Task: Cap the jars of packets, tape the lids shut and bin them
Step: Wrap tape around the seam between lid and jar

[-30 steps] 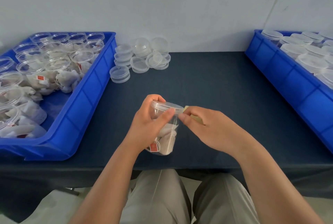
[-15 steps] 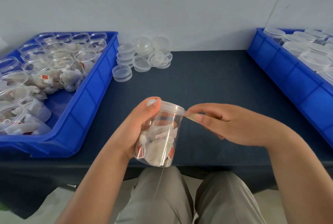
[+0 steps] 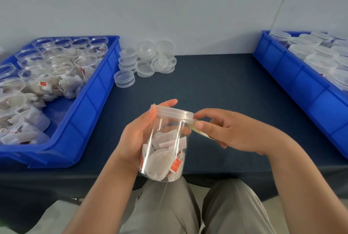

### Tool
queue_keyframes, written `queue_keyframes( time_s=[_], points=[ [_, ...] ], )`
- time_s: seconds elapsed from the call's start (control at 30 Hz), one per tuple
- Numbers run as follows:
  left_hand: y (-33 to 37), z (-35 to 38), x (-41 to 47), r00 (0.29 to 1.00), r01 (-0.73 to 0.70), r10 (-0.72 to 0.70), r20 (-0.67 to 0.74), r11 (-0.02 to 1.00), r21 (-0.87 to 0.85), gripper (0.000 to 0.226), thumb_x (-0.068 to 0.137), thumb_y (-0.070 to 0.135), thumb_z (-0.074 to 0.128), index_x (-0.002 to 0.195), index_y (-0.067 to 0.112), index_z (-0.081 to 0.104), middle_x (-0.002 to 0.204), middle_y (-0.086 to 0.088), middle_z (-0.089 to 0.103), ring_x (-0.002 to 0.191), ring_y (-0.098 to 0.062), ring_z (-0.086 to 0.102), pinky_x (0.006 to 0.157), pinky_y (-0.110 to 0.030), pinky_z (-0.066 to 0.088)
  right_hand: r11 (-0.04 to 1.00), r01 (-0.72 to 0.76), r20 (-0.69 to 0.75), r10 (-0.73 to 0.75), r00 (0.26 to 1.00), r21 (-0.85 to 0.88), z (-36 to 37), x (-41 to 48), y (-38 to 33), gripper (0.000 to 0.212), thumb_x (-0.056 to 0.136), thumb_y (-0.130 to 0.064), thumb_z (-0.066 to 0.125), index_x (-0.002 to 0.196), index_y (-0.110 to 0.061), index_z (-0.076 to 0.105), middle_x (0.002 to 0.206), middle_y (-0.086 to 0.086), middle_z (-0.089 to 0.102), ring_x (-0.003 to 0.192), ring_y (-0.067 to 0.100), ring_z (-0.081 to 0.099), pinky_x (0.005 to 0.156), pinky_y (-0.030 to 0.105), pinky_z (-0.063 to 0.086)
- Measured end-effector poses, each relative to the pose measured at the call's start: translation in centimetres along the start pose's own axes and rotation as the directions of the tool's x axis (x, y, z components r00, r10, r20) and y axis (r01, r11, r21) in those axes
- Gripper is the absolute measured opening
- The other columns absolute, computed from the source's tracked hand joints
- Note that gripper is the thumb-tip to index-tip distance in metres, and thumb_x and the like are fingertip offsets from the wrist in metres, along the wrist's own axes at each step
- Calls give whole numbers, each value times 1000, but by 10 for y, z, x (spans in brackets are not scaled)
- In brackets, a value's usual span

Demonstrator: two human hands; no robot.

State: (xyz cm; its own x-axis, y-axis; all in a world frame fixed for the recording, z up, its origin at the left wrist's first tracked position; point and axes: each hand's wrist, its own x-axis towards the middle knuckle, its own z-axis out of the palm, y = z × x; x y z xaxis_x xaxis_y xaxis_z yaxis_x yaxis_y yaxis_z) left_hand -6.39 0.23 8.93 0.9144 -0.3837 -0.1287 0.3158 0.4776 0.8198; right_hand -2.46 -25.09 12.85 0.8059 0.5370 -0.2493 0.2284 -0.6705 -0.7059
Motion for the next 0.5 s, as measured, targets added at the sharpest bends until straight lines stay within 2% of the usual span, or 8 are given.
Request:
queue_keyframes(
  time_s=[0.07, 0.1, 0.13, 0.2, 0.27, 0.37, 0.43, 0.5],
  points=[
    [0, 5, 1, 997, 0, 4, 75, 998, -59, 100, 89, 51, 81, 159, -3, 36, 121, -28, 70, 98, -40, 75, 78, -45, 62, 1000, -3, 19, 3, 1000, 5, 0, 2, 0, 47, 81, -93, 40, 119, -68, 52, 73, -15, 64, 65, 4, 62, 71, 25, 48],
    [0, 10, 3, 985, -45, 62, 158, 993, -107, 84, 102, 42, 68, 155, -13, 33, 127, -36, 64, 108, -48, 70, 89, -52, 59, 1000, 2, 30, -2, 1000, 10, 0, 2, 0, 47, 82, -92, 41, 120, -67, 51, 73, -13, 63, 65, 4, 61, 71, 26, 48],
    [7, 11, -1, 988, -103, 114, 108, 990, -100, 65, 113, 31, 48, 150, -20, 34, 134, -43, 57, 120, -55, 62, 102, -57, 51, 1000, 11, 44, -12, 999, 18, -1, 2, 1, 47, 83, -92, 42, 122, -66, 49, 74, -11, 64, 65, 4, 60, 71, 26, 48],
    [9, 13, 0, 960, -154, 197, 199, 965, -213, 53, 117, 21, 25, 145, -22, 39, 141, -43, 52, 133, -52, 55, 114, -53, 42, 999, 36, 79, -39, 996, 32, -1, 1, 3, 58, 80, -95, 45, 130, -66, 43, 82, -6, 68, 68, 5, 61, 73, 27, 49],
    [-3, 11, 13, 919, -101, 135, 370, 989, -110, 57, 113, 35, 49, 144, -13, 49, 140, -30, 61, 124, -38, 66, 104, -42, 53, 997, 70, 100, -73, 992, 38, -1, 0, 5, 66, 77, -95, 45, 136, -66, 38, 84, -1, 66, 70, 6, 62, 73, 27, 49],
    [-6, 5, 16, 936, -55, 59, 346, 998, -21, 83, 102, 49, 65, 153, -10, 34, 156, -29, 44, 120, -37, 64, 93, -39, 56, 989, 118, 69, -124, 990, 84, 0, -2, 10, 62, 81, -90, 47, 139, -72, 35, 85, 5, 64, 72, 9, 62, 74, 27, 49],
    [-8, 1, 16, 969, -24, 22, 246, 1000, 6, 91, 94, 57, 73, 153, -4, 43, 153, -33, 46, 116, -35, 66, 90, -37, 58, 979, 161, 20, -165, 986, 124, 3, -1, 12, 60, 85, -85, 49, 143, -73, 36, 85, 9, 62, 73, 11, 62, 75, 27, 51],
    [-5, 1, 20, 1000, -20, 20, 3, 997, 77, 82, 82, 65, 81, 137, 7, 64, 137, -31, 61, 107, -34, 68, 84, -38, 59, 977, 168, -15, -168, 986, 130, 6, 0, 14, 64, 85, -85, 49, 146, -72, 32, 86, 7, 62, 75, 12, 64, 76, 27, 53]
  ],
)
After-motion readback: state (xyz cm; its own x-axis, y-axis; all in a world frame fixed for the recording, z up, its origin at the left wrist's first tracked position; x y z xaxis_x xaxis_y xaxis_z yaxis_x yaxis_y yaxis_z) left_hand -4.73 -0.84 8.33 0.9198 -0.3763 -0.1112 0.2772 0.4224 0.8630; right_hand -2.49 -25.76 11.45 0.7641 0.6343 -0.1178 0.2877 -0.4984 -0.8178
